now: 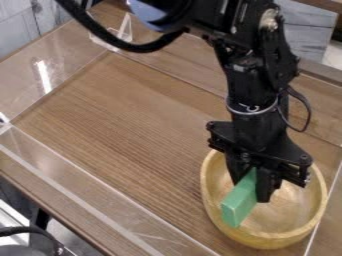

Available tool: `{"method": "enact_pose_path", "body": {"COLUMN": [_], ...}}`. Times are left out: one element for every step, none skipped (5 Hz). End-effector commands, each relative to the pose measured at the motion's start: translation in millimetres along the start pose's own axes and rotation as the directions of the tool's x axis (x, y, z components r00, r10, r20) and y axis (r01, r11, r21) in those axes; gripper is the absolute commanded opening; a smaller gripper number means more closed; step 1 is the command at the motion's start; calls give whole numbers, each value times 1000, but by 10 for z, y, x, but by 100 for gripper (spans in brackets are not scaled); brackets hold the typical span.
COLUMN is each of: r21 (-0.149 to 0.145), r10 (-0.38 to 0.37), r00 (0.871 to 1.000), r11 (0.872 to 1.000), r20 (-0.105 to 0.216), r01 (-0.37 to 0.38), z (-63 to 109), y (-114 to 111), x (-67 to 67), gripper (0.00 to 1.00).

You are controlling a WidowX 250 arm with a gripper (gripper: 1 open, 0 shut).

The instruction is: Put the green block in the brown bowl

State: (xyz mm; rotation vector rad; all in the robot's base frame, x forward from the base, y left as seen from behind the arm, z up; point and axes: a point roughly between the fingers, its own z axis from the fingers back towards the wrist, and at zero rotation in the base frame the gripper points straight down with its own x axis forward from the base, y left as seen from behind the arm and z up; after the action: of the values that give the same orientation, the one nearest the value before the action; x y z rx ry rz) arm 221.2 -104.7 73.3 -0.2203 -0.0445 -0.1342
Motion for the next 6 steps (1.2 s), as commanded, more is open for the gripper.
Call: {"method": "enact_pose_path", "body": {"r21": [-11, -17, -22, -27, -31, -36], "r10": [-6, -6, -7, -6, -6, -5], "r00": [999, 1000, 1000, 1000, 1000, 1000], "r11": [1000, 1000, 1000, 1000, 999, 999], "r20": [32, 30, 29, 26, 22, 15], "r01": [6, 7, 7, 7, 7, 5], "z": [41, 14, -11, -32, -51, -67], "y": [10, 17, 23, 30, 36, 42], "x": [93, 108, 120, 129, 133, 132], "gripper": [0, 0, 0, 0, 0, 0]}}
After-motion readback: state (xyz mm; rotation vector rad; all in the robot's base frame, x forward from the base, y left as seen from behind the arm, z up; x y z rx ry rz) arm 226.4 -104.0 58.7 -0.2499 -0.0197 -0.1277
